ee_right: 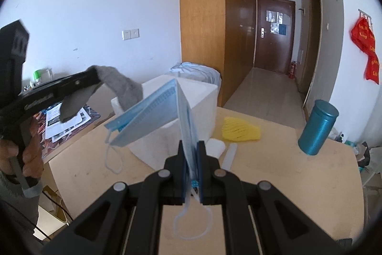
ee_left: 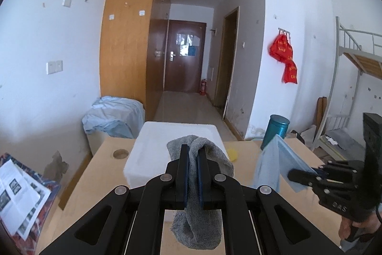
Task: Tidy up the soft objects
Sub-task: 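Lift the grey sock with the left tool and carry it over the foam box, then open the left tool to drop the grey sock into the foam box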
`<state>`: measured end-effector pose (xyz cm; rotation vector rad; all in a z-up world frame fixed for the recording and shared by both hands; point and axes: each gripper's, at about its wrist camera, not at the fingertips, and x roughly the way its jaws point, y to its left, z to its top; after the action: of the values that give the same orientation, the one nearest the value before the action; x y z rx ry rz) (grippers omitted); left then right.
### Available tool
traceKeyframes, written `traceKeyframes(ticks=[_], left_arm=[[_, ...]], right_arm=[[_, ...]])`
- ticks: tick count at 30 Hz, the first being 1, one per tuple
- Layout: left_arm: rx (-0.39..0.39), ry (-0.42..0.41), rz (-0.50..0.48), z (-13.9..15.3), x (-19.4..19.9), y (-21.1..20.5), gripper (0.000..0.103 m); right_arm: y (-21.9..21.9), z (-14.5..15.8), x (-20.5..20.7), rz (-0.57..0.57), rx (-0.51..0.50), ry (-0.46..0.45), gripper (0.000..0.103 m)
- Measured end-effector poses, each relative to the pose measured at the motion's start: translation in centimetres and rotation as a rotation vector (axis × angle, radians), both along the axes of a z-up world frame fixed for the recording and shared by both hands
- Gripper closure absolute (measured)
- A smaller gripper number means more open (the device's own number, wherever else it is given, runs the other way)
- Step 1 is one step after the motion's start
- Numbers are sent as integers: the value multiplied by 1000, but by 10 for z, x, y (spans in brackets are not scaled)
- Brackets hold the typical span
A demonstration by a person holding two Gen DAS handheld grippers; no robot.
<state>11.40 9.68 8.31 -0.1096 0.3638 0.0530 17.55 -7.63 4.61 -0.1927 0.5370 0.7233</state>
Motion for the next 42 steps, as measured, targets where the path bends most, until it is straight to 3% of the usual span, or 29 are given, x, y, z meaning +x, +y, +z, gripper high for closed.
traceKeyframes(ticks=[20, 28, 36, 37, 39, 41, 42], left_arm=[[-13, 224, 30, -31, 127, 10, 97], [-17, 289, 76, -52, 144, 20, 97], [13, 277, 85, -50, 144, 17, 96], [29, 266, 88, -48, 140, 16, 94], [54, 256, 102, -46, 134, 14, 81], [55, 238, 120, -42, 125, 15, 35], [53, 221, 129, -40, 120, 15, 27]], right_arm=[[-24, -13, 16, -59, -2, 35, 93], [-24, -15, 18, -53, -8, 45, 93], [-22, -13, 20, -49, -10, 46, 93], [-22, -13, 21, -47, -10, 45, 93], [-20, -11, 21, -44, -9, 44, 93], [-18, -11, 21, -39, -11, 43, 93], [-16, -10, 20, -37, -12, 43, 93]])
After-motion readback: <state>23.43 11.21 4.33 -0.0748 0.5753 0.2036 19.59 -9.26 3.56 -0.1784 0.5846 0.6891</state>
